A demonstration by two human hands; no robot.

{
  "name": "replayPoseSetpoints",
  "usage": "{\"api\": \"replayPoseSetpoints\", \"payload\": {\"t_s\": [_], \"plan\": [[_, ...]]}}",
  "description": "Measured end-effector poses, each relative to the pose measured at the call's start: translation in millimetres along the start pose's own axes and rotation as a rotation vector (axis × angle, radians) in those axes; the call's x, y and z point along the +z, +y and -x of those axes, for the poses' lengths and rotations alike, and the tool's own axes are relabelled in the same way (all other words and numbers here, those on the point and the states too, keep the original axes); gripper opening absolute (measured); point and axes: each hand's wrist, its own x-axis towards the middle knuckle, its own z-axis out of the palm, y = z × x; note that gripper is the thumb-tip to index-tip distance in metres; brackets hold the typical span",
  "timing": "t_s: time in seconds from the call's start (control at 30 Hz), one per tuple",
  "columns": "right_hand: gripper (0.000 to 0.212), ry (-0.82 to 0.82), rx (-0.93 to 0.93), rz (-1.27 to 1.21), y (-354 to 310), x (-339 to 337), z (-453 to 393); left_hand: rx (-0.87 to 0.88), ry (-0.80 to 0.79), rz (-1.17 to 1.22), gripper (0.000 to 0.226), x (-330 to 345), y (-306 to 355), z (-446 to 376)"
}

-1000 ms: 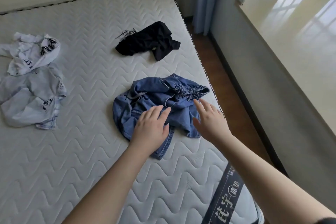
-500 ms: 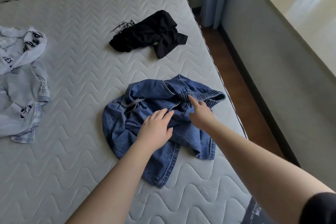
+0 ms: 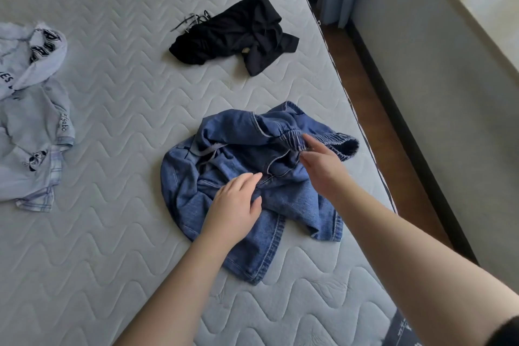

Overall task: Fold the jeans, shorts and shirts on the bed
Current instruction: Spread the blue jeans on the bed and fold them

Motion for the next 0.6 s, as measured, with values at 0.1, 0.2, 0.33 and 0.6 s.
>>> {"api": "replayPoseSetpoints", "payload": {"t_s": [0.1, 0.2, 0.33, 0.6], "plan": [[0.045, -0.135, -0.047, 0.06, -5.9, 1.6, 48.1, 0.061, 0.078, 0.022, 0.063, -12.4, 12.2, 2.7], [0.046, -0.262, -0.083, 0.137, -16.5, 1.1, 102.6, 0.117, 0.158, -0.081, 0.09, -24.7, 27.0, 3.1], [0.052, -0.372, -0.155, 0.231, -27.6, -4.3, 151.8, 0.189, 0.162, -0.13, 0.088, -33.2, 46.5, 6.7], [0.077, -0.259, -0.368, 0.44, -21.7, -17.9, 198.5, 0.135, 0.207, 0.112, 0.04, -62.3, 81.2, 49.1]]}}
